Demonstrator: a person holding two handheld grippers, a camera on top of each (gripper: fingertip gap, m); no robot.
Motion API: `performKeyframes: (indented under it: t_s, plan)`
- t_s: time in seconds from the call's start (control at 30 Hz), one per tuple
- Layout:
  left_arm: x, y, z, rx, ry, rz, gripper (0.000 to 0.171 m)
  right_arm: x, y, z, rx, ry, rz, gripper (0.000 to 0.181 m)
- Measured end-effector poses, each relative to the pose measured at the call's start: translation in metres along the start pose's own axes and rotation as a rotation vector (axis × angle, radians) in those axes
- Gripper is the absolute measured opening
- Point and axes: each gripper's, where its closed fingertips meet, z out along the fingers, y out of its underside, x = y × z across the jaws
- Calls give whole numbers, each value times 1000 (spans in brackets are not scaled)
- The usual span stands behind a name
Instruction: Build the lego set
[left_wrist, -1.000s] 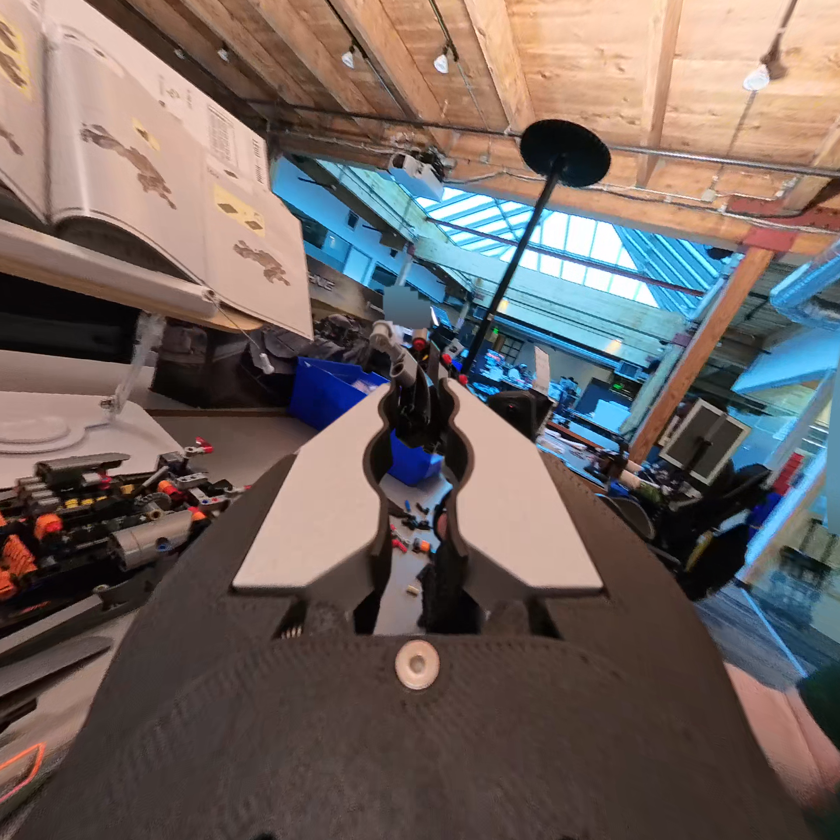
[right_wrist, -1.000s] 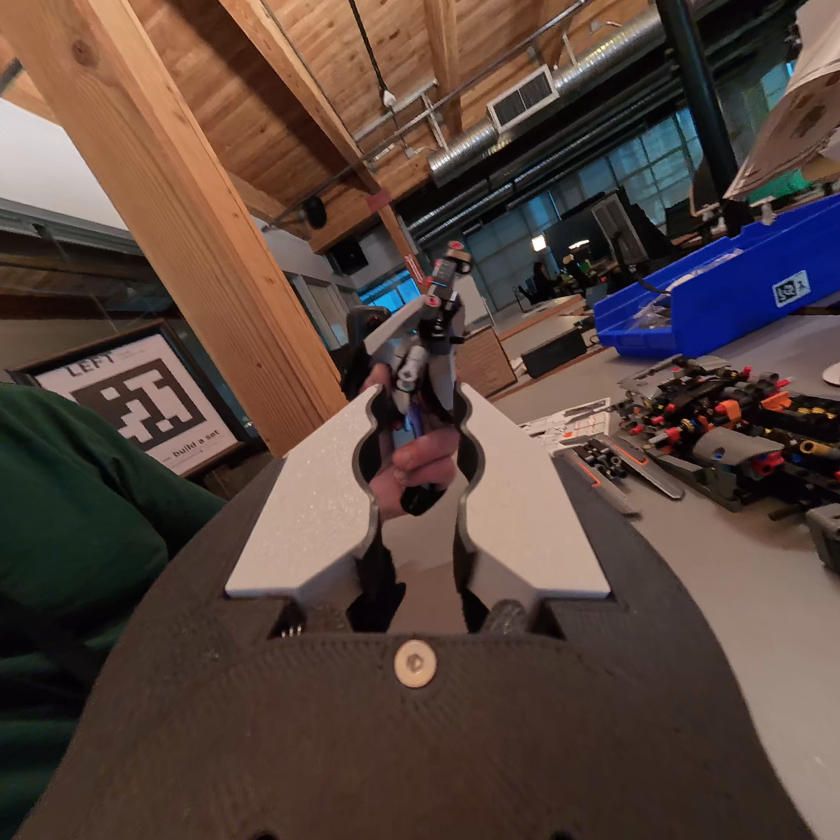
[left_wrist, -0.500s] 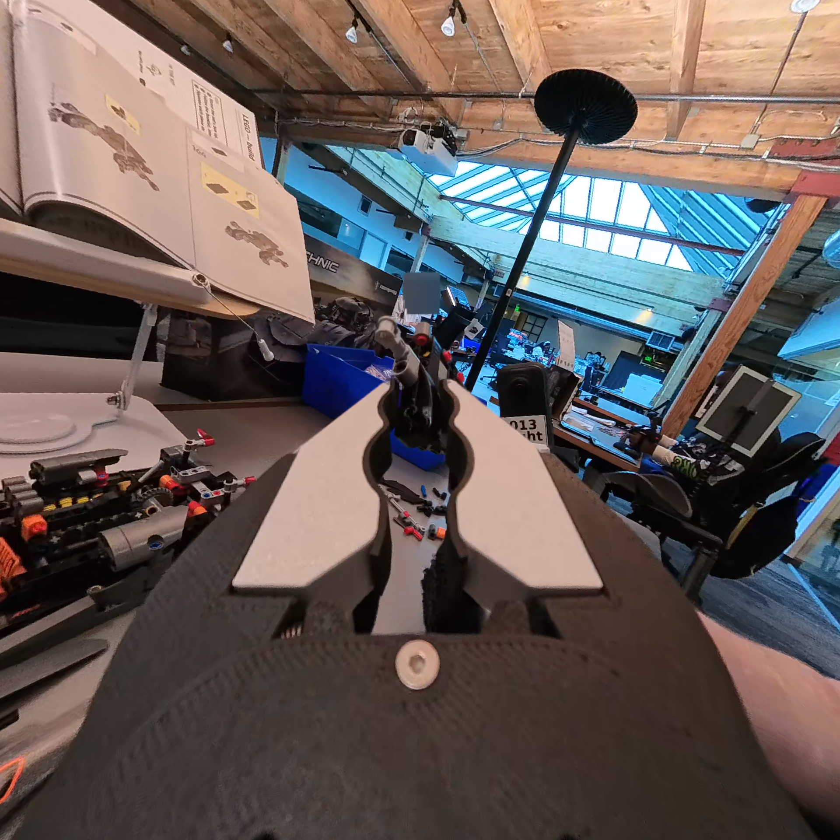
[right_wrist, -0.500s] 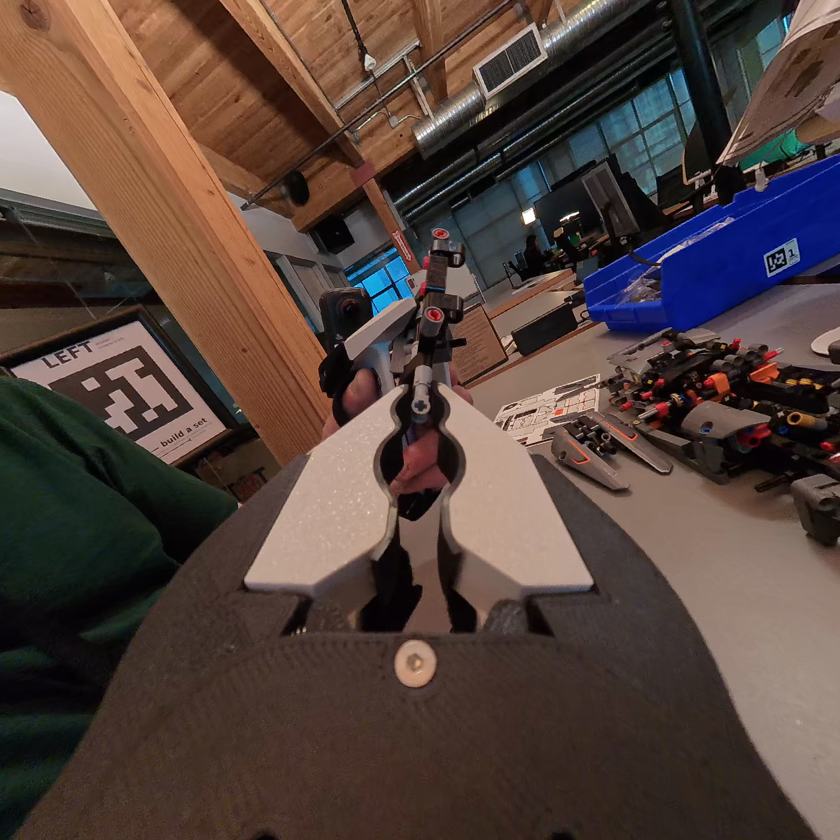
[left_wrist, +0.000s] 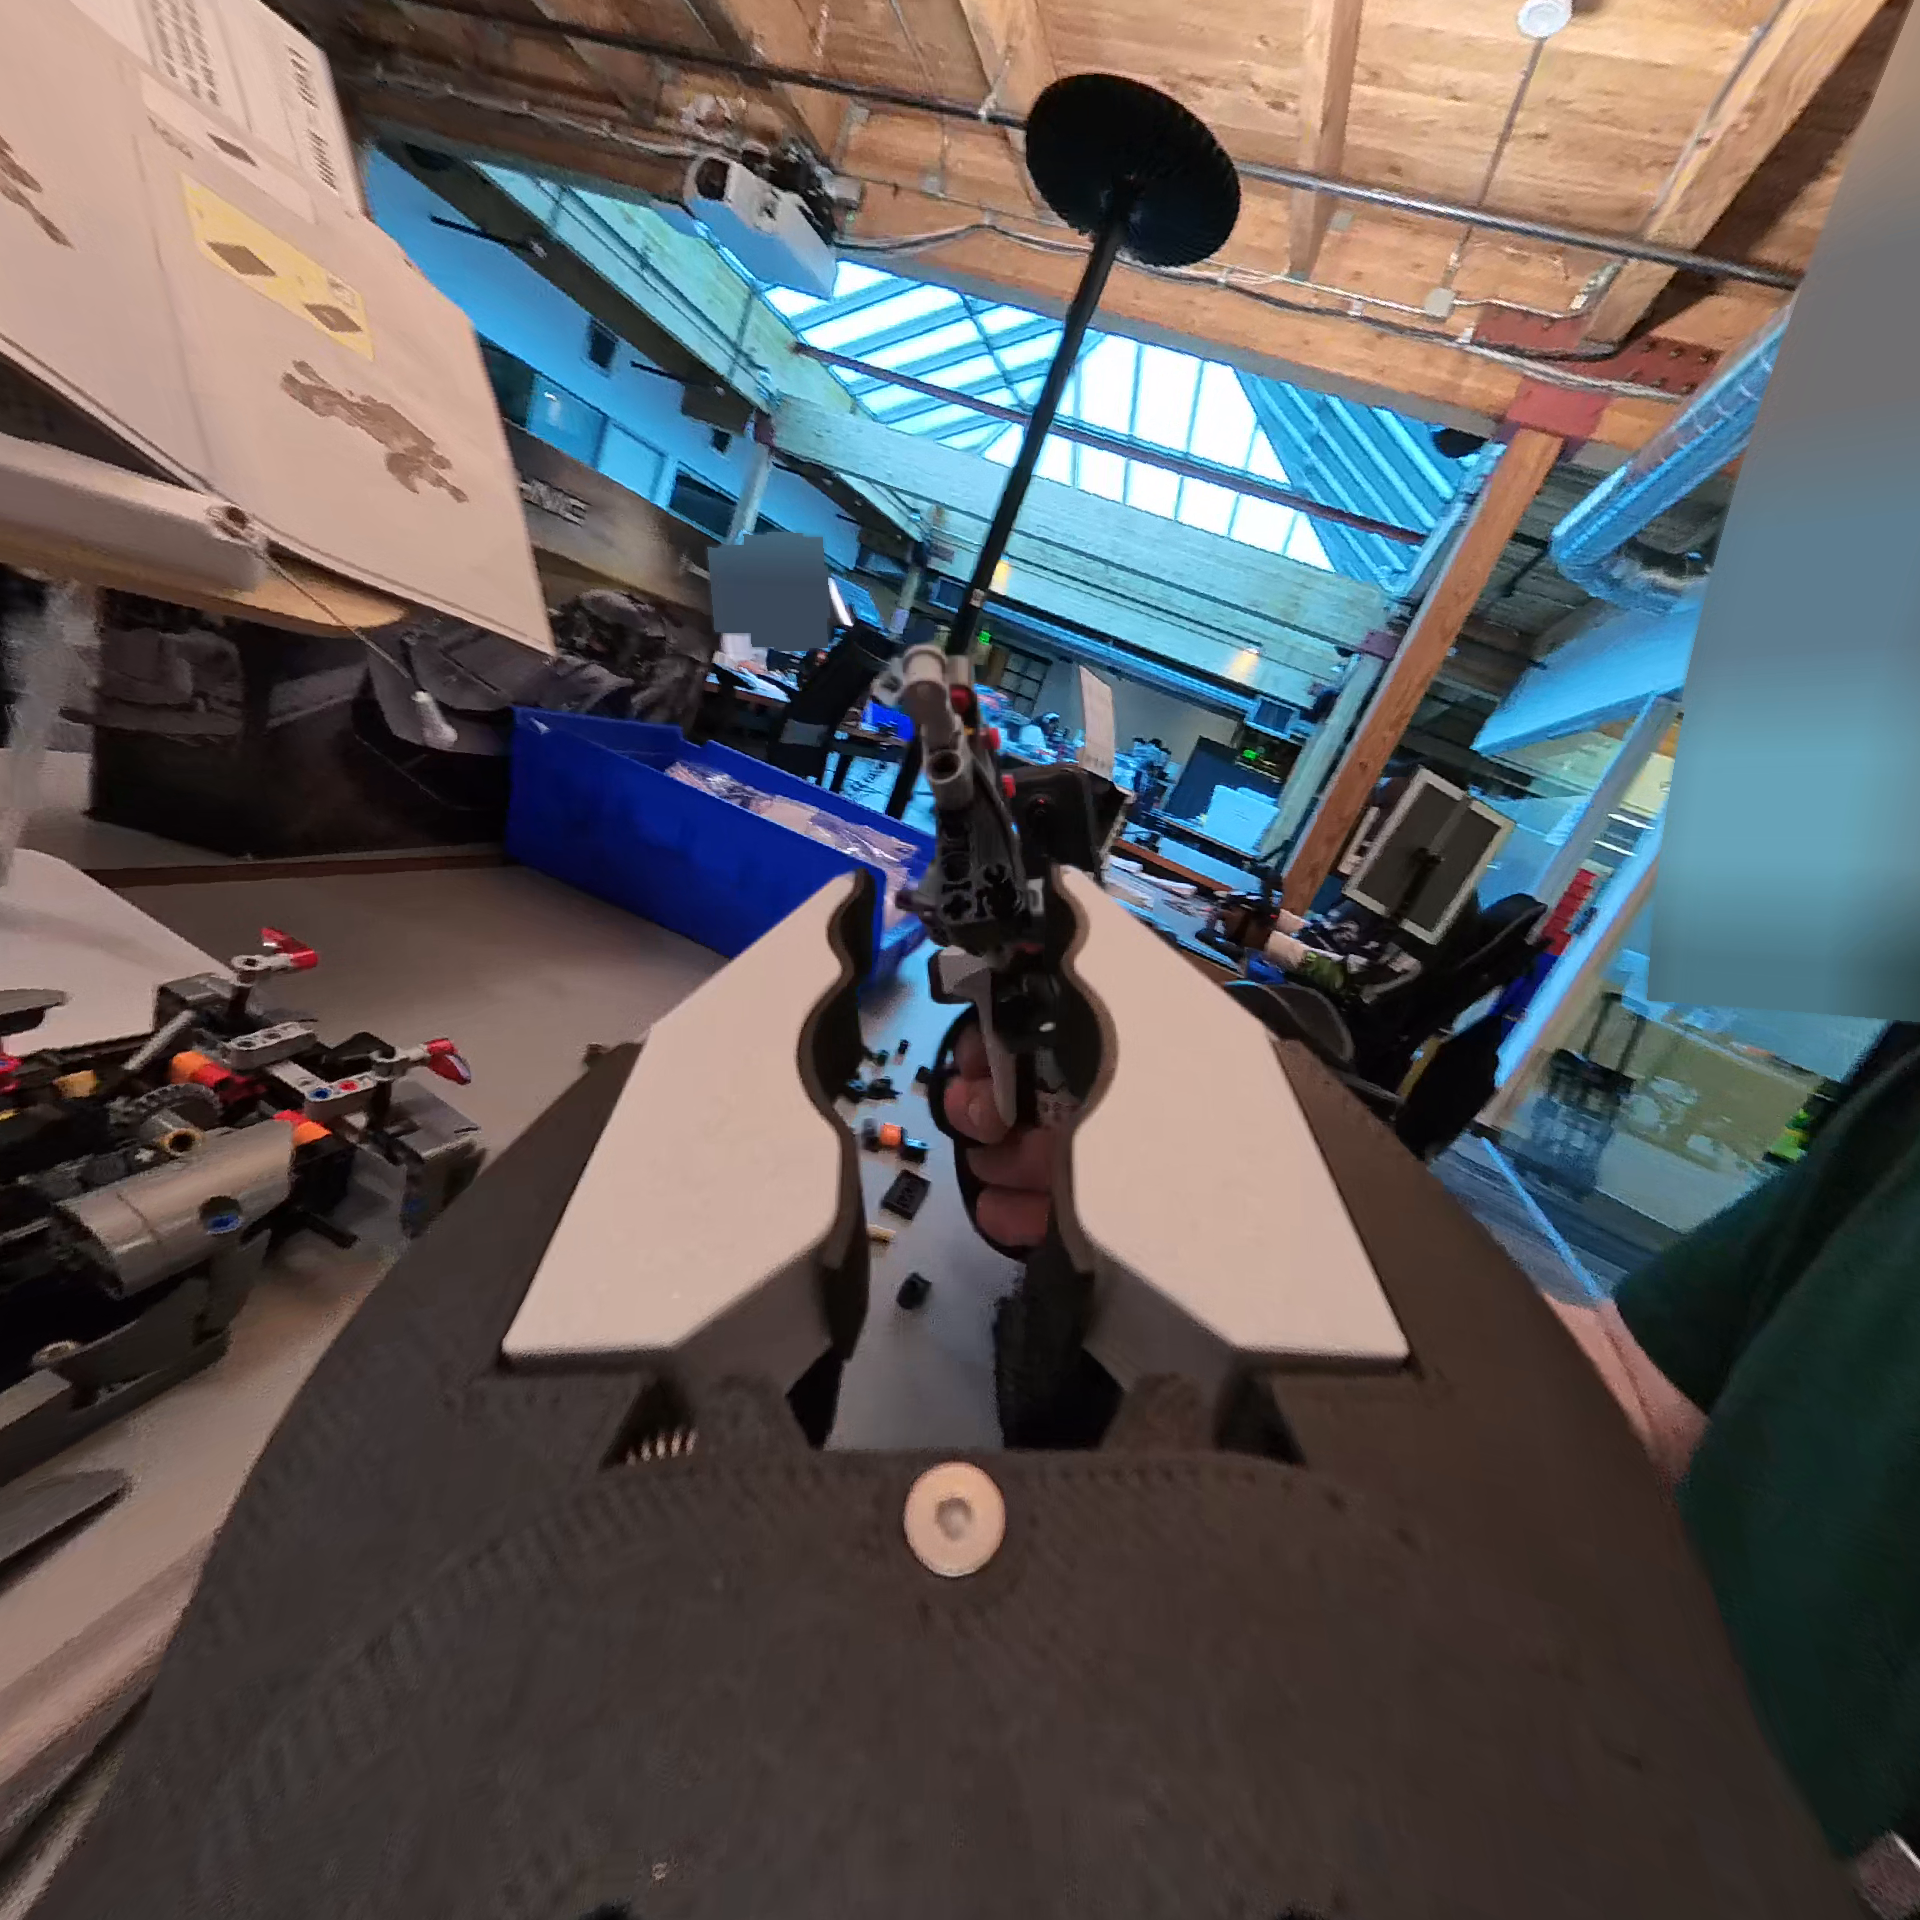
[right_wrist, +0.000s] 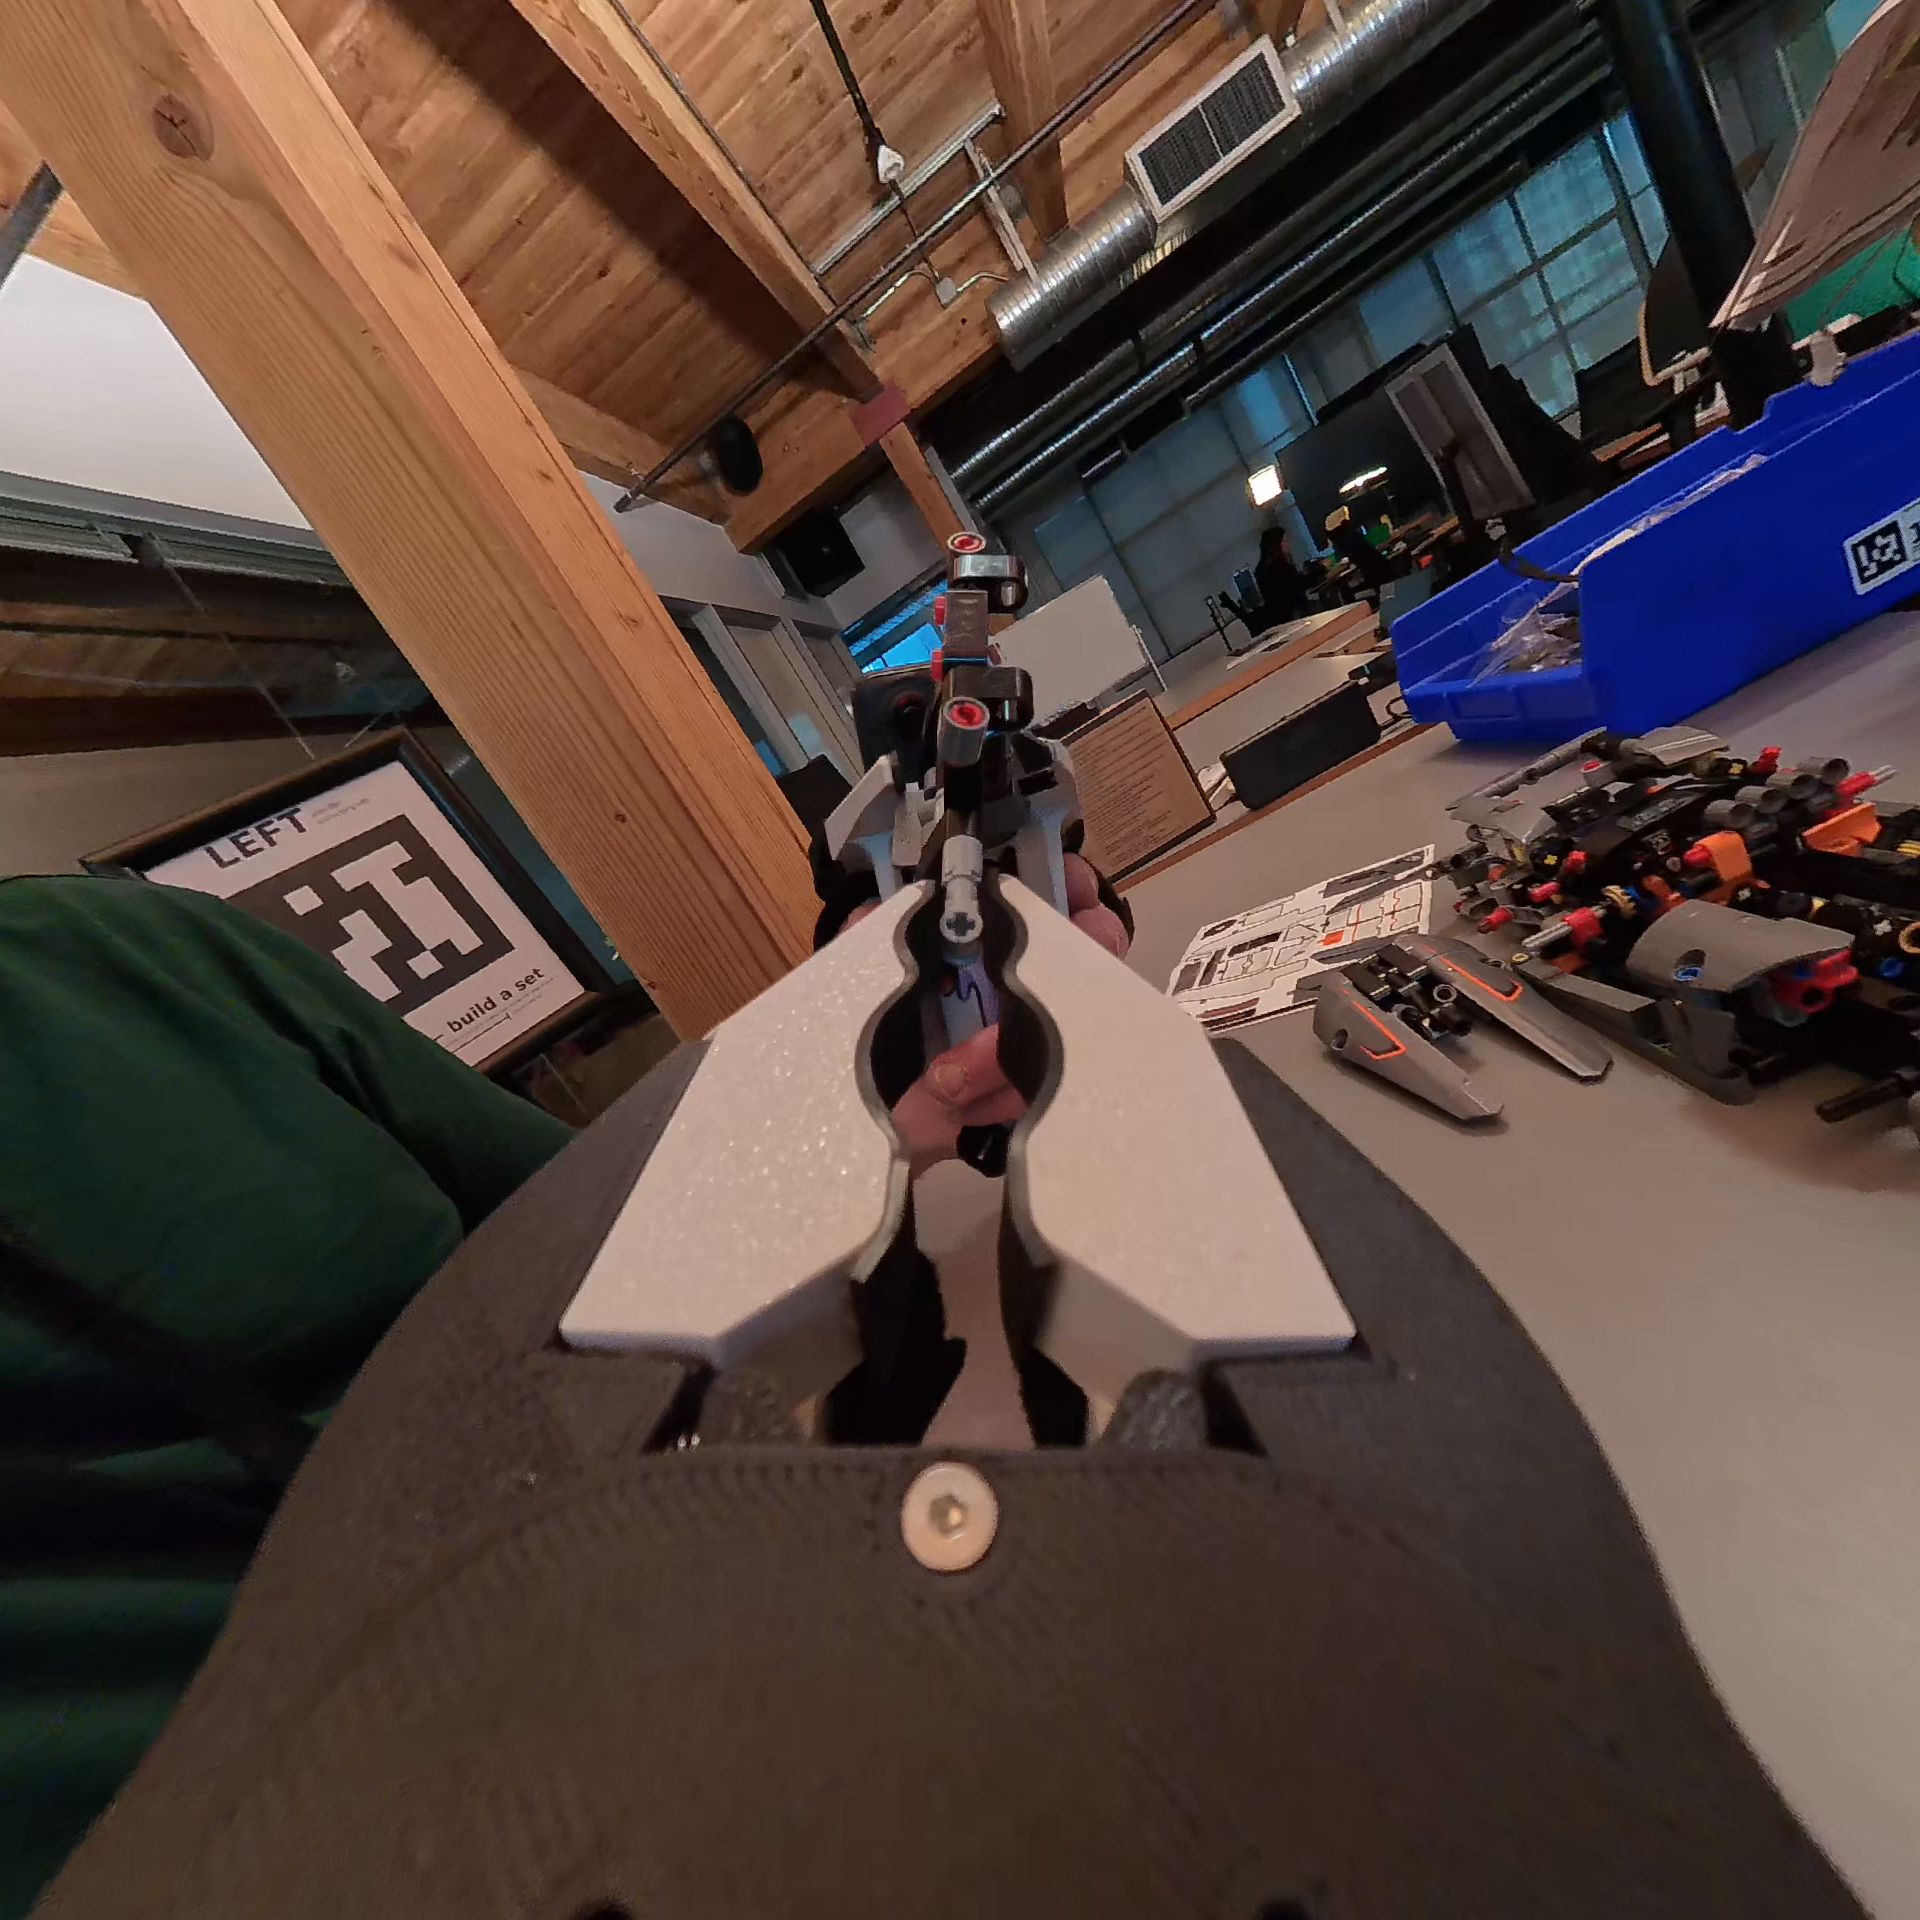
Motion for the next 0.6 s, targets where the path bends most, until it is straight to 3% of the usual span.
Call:
performKeyframes:
  t_s: [0.37, 0.6]
  plan:
    - [16, 3, 1, -8, 145, -4, 35, -5, -3, -1, 29, -58, 55, 5]
    - [14, 0, 9, 30, 89, 24, 29, -6, -1, 1, 14, -49, 38, 5]
